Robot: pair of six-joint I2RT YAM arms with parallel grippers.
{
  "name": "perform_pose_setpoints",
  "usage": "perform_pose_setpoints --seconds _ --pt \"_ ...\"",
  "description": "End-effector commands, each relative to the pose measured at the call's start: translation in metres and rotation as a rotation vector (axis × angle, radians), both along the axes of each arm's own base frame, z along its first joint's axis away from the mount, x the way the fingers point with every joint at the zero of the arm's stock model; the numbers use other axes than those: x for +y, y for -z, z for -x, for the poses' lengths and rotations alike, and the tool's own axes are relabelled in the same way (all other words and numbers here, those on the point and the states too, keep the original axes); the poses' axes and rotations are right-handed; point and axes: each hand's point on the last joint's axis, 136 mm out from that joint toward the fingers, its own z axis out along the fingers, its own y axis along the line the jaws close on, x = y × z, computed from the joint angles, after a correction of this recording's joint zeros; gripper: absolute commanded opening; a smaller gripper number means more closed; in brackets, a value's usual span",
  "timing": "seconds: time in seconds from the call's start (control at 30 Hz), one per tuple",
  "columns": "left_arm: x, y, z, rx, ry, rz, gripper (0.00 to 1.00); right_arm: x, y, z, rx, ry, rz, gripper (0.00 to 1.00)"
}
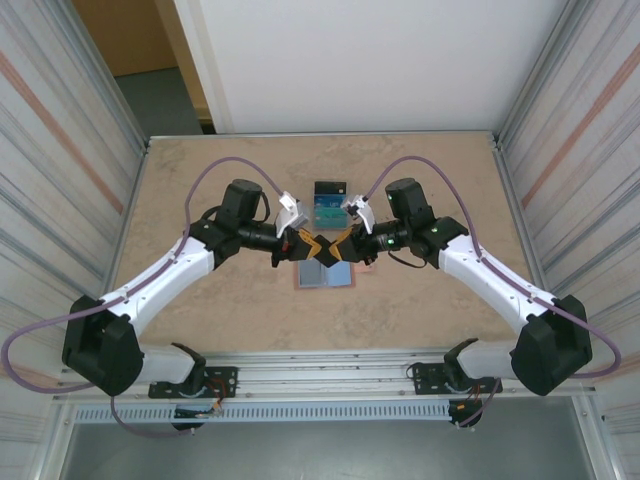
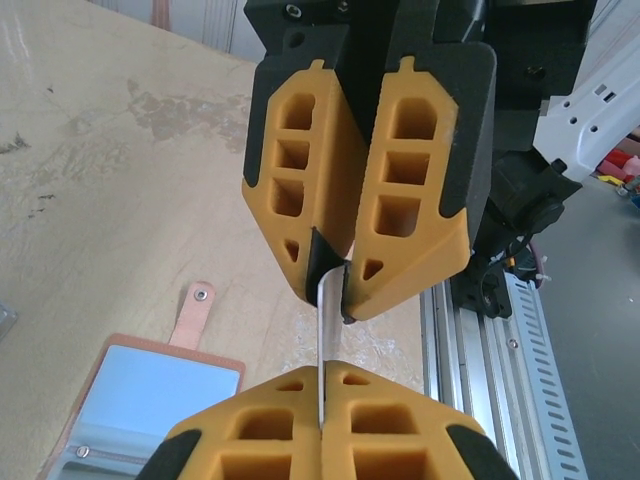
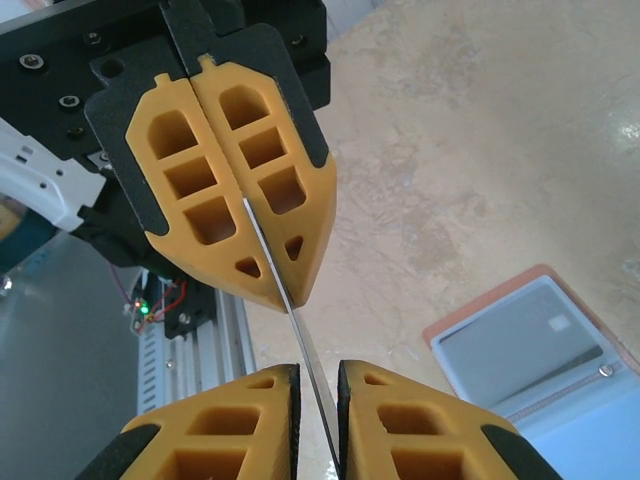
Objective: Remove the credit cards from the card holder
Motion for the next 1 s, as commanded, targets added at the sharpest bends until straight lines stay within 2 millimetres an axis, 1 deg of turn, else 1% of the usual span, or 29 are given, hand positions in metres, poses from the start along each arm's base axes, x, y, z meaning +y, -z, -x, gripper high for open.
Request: perform_pose_setpoints --seconds 0.0,0.13,0.17,0.2,0.23,0.27,0.37,0.4,0.47,0.57,0.63,0.7,0.8,0.87,0.97 --pt "-0.001 -0.015 -0.005 -0.051 -0.008 0.048 0.0 0.003 -0.009 0.013 0.007 -0.061 -0.035 0.17" --pt "0.001 -0.013 -0.011 -0.046 -0.044 0.035 0.0 0.003 -0.008 0.01 0.003 -0.05 -0.018 0.02" --pt "0.002 -0.011 -0.015 -0.04 -0.064 0.028 0.09 0.001 -0.007 0.006 -0.006 -0.032 0.001 0.0" --pt "0.003 -0.012 -0.017 -0.037 -0.081 0.024 0.24 0.0 -0.005 0.002 -0.018 -0.008 0.024 0.0" --pt "0.005 -0.011 -0.021 -0.033 -0.117 0.009 0.44 -0.003 -0.002 -0.005 -0.032 0.026 0.062 0.0" --pt "0.008 -0.012 -0.026 -0.031 -0.161 -0.003 0.6 -0.007 0.001 -0.014 -0.05 0.064 0.105 0.0" --pt "0.022 -0.014 -0.041 -0.027 -0.316 -0.043 0.92 -0.016 0.006 -0.033 -0.104 0.122 0.22 0.0" --pt "0.028 -0.014 -0.046 -0.032 -0.369 -0.054 0.98 -0.018 0.008 -0.038 -0.118 0.132 0.251 0.0" --pt "0.043 -0.017 -0.058 -0.04 -0.506 -0.074 0.99 -0.021 0.006 -0.051 -0.168 0.148 0.308 0.0" --pt "0.072 -0.011 -0.073 -0.031 -0.717 -0.134 0.99 -0.025 0.001 -0.073 -0.265 0.179 0.378 0.0" --pt "0.09 -0.007 -0.078 -0.021 -0.824 -0.169 0.99 -0.027 0.0 -0.087 -0.332 0.187 0.409 0.0" --pt "0.102 -0.004 -0.078 -0.015 -0.894 -0.183 0.99 -0.027 0.0 -0.099 -0.393 0.176 0.432 0.0" --pt "0.11 -0.005 -0.074 -0.013 -0.936 -0.167 0.99 -0.03 0.0 -0.122 -0.477 0.159 0.458 0.0" --pt "0.114 -0.006 -0.072 -0.01 -0.953 -0.152 0.99 -0.03 0.008 -0.133 -0.539 0.11 0.478 0.0" --pt "0.118 -0.008 -0.069 -0.013 -0.972 -0.138 0.99 -0.031 0.023 -0.155 -0.643 0.077 0.553 0.0"
